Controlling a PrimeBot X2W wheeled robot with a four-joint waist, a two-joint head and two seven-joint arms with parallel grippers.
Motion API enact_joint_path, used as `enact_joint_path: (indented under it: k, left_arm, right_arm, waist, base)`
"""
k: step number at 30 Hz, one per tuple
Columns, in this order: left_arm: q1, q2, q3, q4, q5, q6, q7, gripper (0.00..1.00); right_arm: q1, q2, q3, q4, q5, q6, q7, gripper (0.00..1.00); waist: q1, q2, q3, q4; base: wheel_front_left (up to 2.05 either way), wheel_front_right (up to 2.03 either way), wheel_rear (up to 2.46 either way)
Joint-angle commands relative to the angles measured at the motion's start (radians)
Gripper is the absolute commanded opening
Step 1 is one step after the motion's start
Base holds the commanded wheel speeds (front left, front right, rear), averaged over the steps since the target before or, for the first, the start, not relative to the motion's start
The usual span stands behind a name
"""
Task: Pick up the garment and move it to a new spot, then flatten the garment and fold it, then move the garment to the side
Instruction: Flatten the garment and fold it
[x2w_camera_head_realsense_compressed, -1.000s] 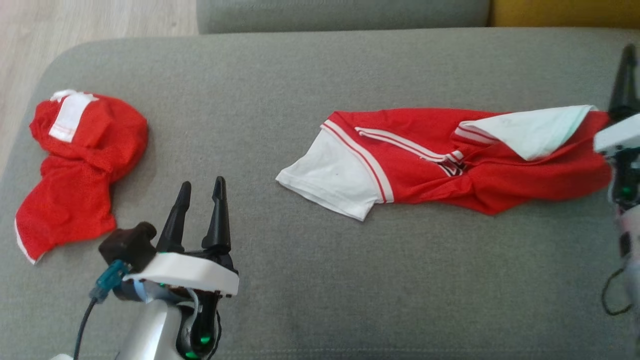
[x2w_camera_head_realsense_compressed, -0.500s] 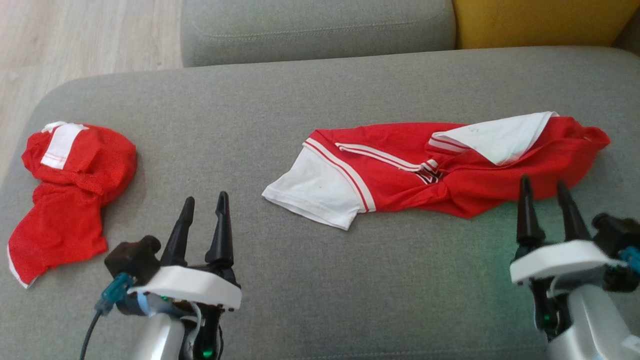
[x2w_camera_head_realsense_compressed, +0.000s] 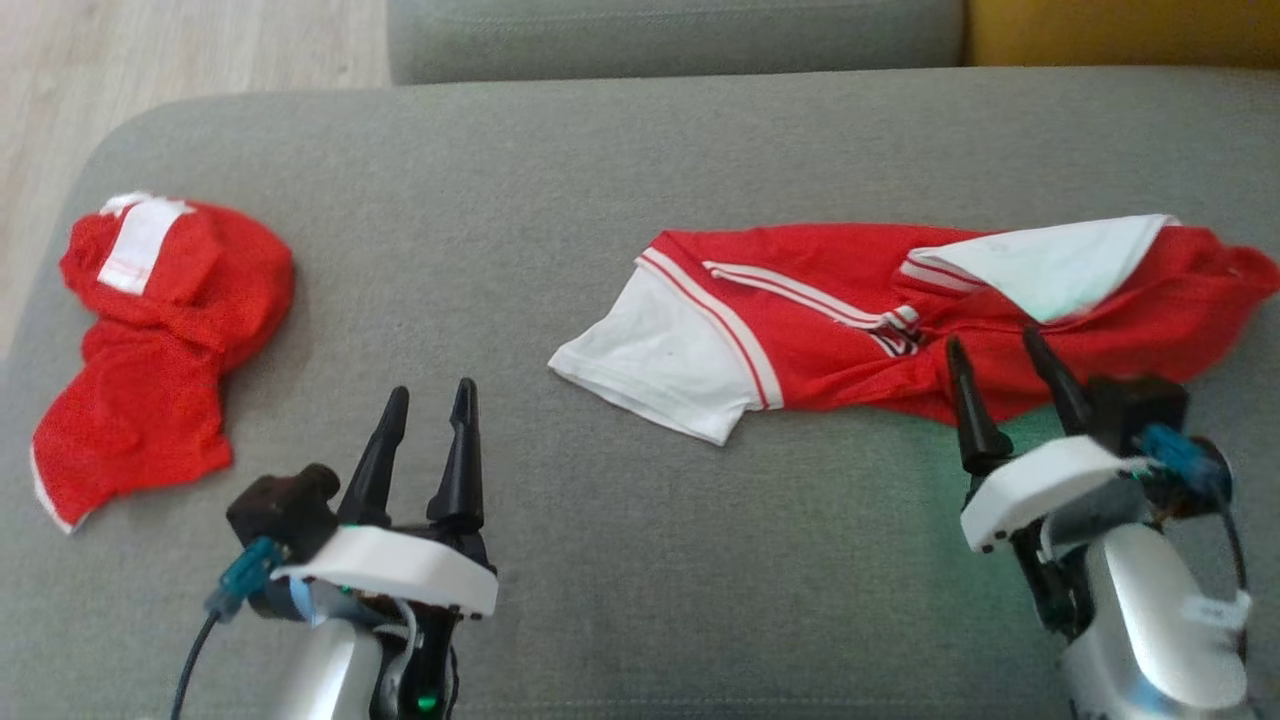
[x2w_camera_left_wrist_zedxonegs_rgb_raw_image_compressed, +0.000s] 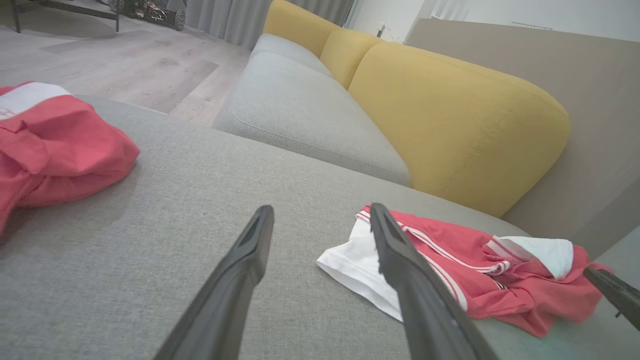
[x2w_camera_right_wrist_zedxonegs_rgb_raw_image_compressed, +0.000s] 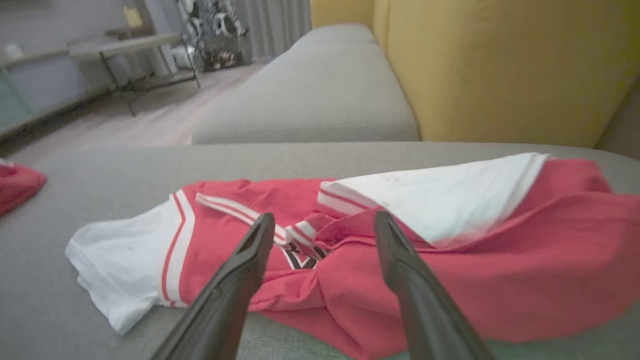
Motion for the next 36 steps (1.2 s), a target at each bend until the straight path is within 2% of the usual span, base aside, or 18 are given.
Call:
enact_joint_path:
  k: [1,8,22,23,24,25,26,36]
  left_arm:
    - [-0.06,0.003,0.023,-0.031,-0.004,0.0,-0.005,1.0]
    - [-0.077,0.003,0.02,-0.029,-0.012,0.0,-0.005,1.0]
    - [-0.086,0.003,0.018,-0.029,-0.011,0.001,-0.005,1.0]
    - [-0.087,0.003,0.017,-0.028,-0.01,0.002,-0.005,1.0]
    - [-0.088,0.003,0.016,-0.028,-0.009,0.002,-0.005,1.0]
    - [-0.089,0.003,0.014,-0.027,-0.008,0.002,-0.005,1.0]
    - [-0.089,0.003,0.013,-0.027,-0.007,0.003,-0.005,1.0]
    - [-0.088,0.003,0.022,-0.025,0.004,0.004,-0.005,1.0]
  right_arm:
    - [-0.063,-0.029,0.032,-0.008,-0.057,-0.001,0.022,1.0]
    - [-0.135,-0.075,0.056,0.082,-0.216,-0.001,0.086,1.0]
    - [-0.195,-0.073,0.019,0.184,-0.285,-0.001,0.113,1.0]
    - [-0.198,-0.071,0.017,0.188,-0.284,-0.001,0.11,0.82]
    - [-0.2,-0.069,0.016,0.191,-0.283,-0.001,0.107,0.56]
    - [-0.205,-0.065,0.013,0.198,-0.278,-0.001,0.101,0.03]
    - [-0.208,-0.064,0.014,0.203,-0.276,-0.001,0.098,0.0]
    - [-0.204,-0.052,-0.008,0.185,-0.26,-0.001,0.046,0.0]
  waist:
    - [0.0,0.0,0.021,0.023]
    - [0.0,0.0,0.057,0.069]
    - [0.0,0.0,0.08,0.091]
    - [0.0,0.0,0.081,0.089]
    - [0.0,0.0,0.082,0.088]
    - [0.0,0.0,0.084,0.085]
    - [0.0,0.0,0.084,0.084]
    - [0.0,0.0,0.075,0.064]
  base:
    - [0.0,0.0,0.0]
    - [0.0,0.0,0.0]
    - [0.0,0.0,0.0]
    - [0.0,0.0,0.0]
    - [0.0,0.0,0.0]
    - [0.0,0.0,0.0]
    - [0.0,0.0,0.0]
    - [0.0,0.0,0.0]
